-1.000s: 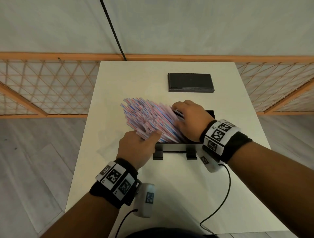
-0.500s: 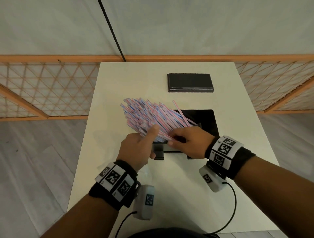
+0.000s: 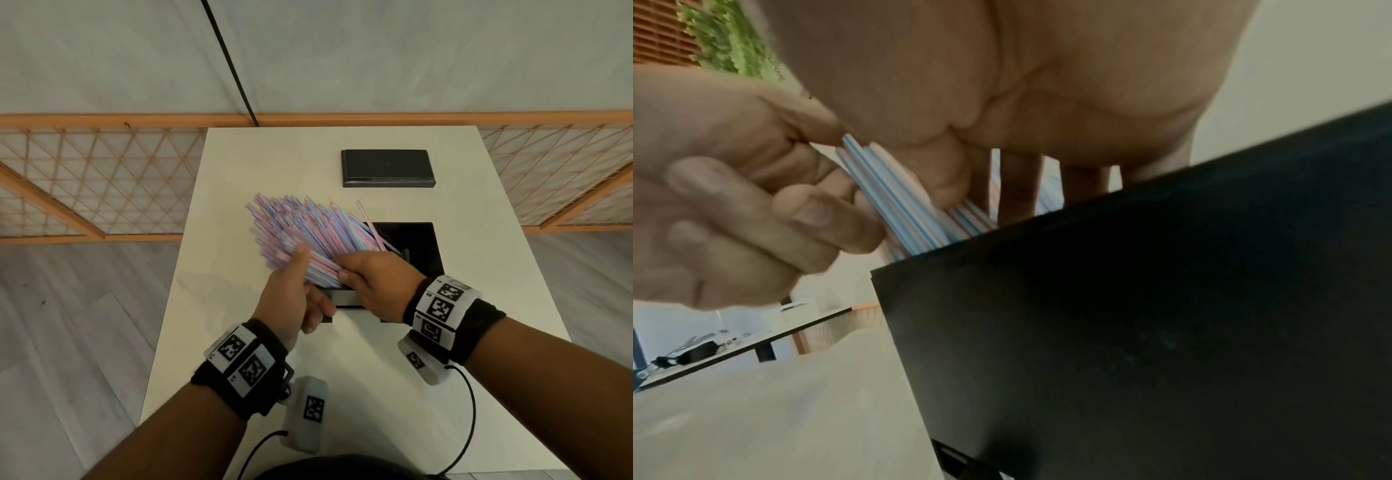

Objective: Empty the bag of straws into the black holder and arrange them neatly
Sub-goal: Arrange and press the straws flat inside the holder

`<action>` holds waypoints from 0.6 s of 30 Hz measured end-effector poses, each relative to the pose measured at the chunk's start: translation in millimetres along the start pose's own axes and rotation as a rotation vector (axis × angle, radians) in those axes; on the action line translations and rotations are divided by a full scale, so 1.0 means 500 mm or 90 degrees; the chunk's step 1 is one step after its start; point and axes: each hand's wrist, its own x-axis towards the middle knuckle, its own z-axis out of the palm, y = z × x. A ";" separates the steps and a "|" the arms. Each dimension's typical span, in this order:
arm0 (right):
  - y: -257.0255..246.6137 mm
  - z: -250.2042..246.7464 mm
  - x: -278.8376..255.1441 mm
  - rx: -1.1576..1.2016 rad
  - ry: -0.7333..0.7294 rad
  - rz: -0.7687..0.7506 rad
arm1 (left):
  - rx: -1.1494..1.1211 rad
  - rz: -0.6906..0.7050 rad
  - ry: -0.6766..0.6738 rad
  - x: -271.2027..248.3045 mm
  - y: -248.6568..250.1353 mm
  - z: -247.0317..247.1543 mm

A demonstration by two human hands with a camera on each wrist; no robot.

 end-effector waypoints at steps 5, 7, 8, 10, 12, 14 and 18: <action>0.003 -0.001 -0.013 -0.047 0.078 0.003 | 0.204 0.062 0.042 -0.020 0.003 -0.011; 0.014 -0.008 -0.025 -0.042 0.092 0.055 | 0.378 0.170 0.119 -0.035 0.014 -0.033; 0.021 -0.013 -0.030 -0.046 0.076 0.089 | 0.435 0.235 0.165 -0.042 0.021 -0.047; 0.031 -0.021 -0.037 -0.053 -0.007 0.151 | 0.490 0.329 0.267 -0.050 0.033 -0.071; 0.029 -0.020 -0.037 -0.034 -0.087 0.176 | 0.445 0.333 0.348 -0.047 0.044 -0.085; 0.021 -0.013 -0.031 -0.020 -0.101 0.147 | 0.359 0.232 0.340 -0.033 0.047 -0.090; 0.012 -0.006 -0.010 -0.032 -0.083 0.125 | 0.301 0.106 0.194 -0.011 0.029 -0.077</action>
